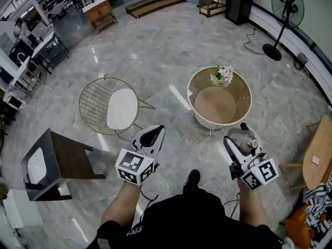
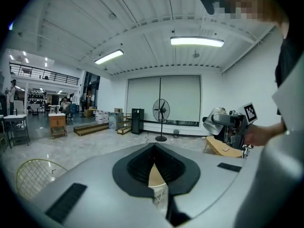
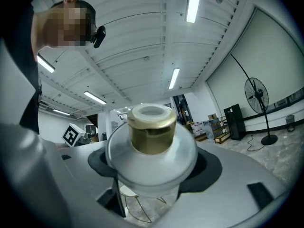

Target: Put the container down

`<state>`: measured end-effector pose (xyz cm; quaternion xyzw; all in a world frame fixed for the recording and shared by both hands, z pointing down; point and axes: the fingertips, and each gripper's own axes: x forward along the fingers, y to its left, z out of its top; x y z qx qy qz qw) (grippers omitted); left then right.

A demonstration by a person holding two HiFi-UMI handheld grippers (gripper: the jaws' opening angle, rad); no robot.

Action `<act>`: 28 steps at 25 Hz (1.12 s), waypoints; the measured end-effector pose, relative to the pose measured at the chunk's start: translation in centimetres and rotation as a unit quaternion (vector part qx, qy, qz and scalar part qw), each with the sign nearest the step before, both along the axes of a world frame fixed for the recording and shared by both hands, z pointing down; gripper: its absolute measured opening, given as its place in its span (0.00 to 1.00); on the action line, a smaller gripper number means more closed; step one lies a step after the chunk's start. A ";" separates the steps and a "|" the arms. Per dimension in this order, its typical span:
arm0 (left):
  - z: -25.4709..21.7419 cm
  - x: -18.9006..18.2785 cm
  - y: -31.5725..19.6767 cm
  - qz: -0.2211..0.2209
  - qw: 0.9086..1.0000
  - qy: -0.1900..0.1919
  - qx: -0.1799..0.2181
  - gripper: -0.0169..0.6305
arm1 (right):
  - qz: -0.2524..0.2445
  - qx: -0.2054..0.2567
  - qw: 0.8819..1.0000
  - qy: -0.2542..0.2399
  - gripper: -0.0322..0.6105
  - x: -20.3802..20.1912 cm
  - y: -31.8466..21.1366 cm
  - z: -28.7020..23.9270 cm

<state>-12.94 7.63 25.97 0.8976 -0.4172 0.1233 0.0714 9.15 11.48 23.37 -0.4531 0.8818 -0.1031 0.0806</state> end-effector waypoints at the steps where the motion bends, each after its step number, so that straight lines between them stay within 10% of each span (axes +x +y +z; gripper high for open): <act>1: 0.0 0.7 -1.5 0.001 1.000 0.000 0.000 0.04 | 0.001 0.000 1.000 -0.002 0.59 0.6 -1.6 -0.1; 12: 0.5 5.5 -13.1 0.011 1.000 -0.004 -0.015 0.04 | 0.002 -0.020 1.000 -0.015 0.59 4.8 -12.9 0.0; 28: 3.0 2.0 -33.0 0.084 0.996 0.003 -0.007 0.04 | 0.073 -0.017 0.997 -0.008 0.59 0.6 -30.5 -1.1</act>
